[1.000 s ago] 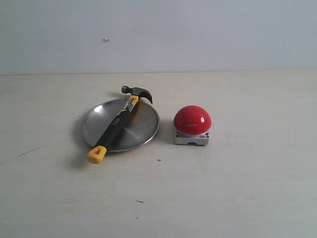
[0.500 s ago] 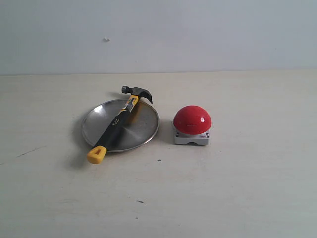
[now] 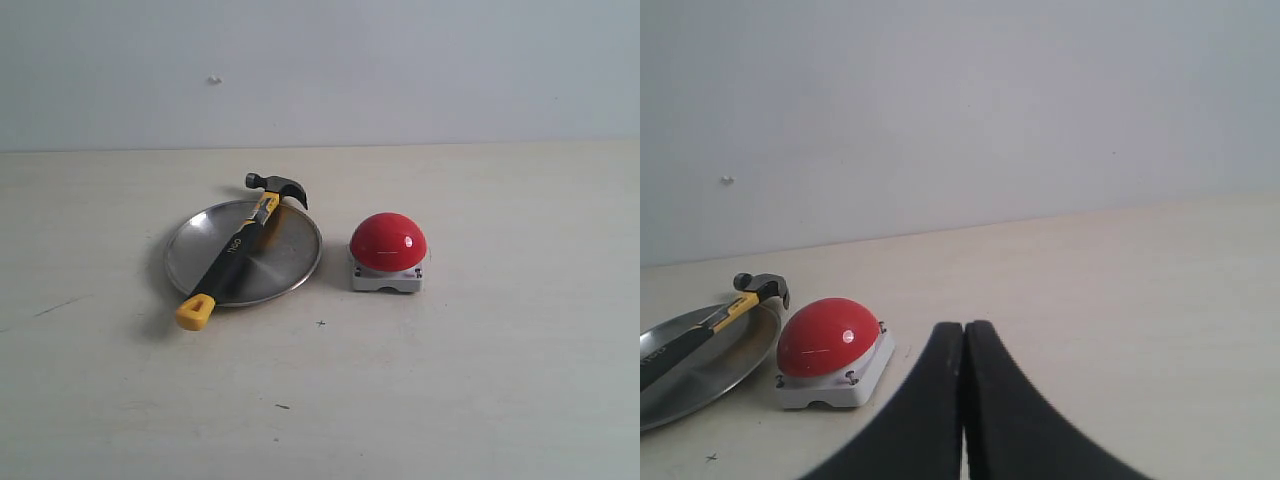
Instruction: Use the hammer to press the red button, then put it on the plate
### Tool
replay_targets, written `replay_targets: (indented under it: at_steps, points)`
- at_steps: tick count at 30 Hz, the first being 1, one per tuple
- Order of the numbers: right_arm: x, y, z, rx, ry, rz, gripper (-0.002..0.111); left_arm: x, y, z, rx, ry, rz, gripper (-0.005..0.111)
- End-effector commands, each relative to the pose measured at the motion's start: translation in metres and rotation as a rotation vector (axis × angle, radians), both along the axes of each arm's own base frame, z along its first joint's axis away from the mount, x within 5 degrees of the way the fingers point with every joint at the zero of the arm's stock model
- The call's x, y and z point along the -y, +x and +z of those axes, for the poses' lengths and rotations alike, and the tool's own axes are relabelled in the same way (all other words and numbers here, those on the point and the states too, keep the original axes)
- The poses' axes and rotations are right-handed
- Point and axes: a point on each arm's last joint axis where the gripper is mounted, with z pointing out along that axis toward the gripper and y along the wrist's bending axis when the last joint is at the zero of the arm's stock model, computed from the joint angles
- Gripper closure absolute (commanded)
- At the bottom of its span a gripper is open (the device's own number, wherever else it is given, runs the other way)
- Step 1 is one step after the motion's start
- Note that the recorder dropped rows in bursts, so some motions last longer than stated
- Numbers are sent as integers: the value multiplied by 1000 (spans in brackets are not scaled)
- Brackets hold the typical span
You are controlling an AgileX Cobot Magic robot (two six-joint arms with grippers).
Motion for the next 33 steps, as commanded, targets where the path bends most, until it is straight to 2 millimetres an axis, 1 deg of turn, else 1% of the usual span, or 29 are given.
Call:
replay_targets:
  at_steps: [1,9,15,24,26,27,30,33]
  points:
    - [0,0,-2,-1,-9,-3,108,1,0,-1,2,-5,-10,107]
    - [0,0,-2,-1,-9,-3,108,1,0,-1,2,1,-7,107]
    - [0,0,-1,1,-8,-3,108,-1,0,-1,9,105,19,107]
    - [0,0,-1,1,-8,-3,108,2,-4,19,74,121,5,107]
    - [0,0,-1,1,-8,-3,108,2,-5,21,72,112,5,107]
    - [0,0,-1,1,-8,-3,108,2,-4,19,48,122,3,107]
    - [0,0,-1,1,-8,-3,108,-6,-3,9,-74,115,84,107]
    - [0,0,-1,1,-8,-3,108,-19,-4,7,-95,31,215,107]
